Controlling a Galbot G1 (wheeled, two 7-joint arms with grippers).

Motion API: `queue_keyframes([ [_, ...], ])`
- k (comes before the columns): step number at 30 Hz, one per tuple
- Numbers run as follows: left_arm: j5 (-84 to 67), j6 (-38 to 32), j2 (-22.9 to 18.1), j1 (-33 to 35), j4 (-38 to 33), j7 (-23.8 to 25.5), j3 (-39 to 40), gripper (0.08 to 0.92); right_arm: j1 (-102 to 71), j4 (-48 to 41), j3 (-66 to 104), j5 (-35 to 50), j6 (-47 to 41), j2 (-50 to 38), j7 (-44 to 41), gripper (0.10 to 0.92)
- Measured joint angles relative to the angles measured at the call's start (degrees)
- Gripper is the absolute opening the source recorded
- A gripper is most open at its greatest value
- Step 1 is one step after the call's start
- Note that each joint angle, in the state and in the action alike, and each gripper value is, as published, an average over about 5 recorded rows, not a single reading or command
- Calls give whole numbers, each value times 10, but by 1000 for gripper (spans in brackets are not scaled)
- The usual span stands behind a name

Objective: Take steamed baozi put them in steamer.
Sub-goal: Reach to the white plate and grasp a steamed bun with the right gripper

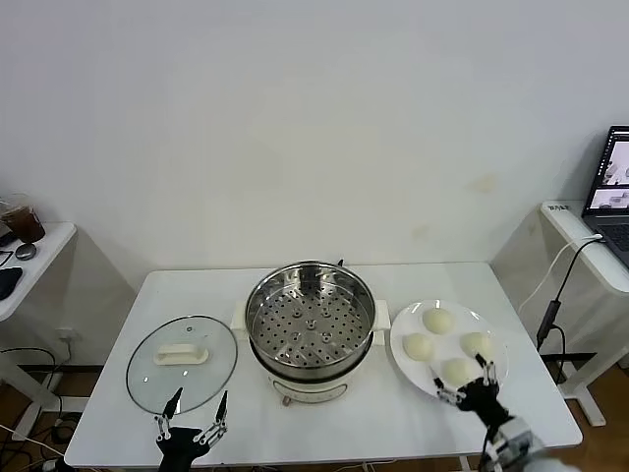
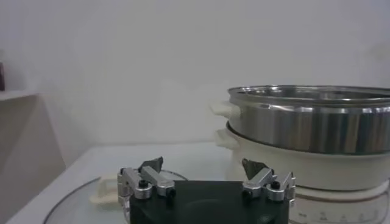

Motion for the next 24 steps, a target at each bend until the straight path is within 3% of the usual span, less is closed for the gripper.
queue_keyframes([
  [13,14,-7,-11,-2,-1,1,-15,823,251,-135,-134,-122,0,-155,-170,823],
  [24,17,-7,-15,-13,2,1,-26,823,558,-328,-397,-151,12,-165,-334,823],
])
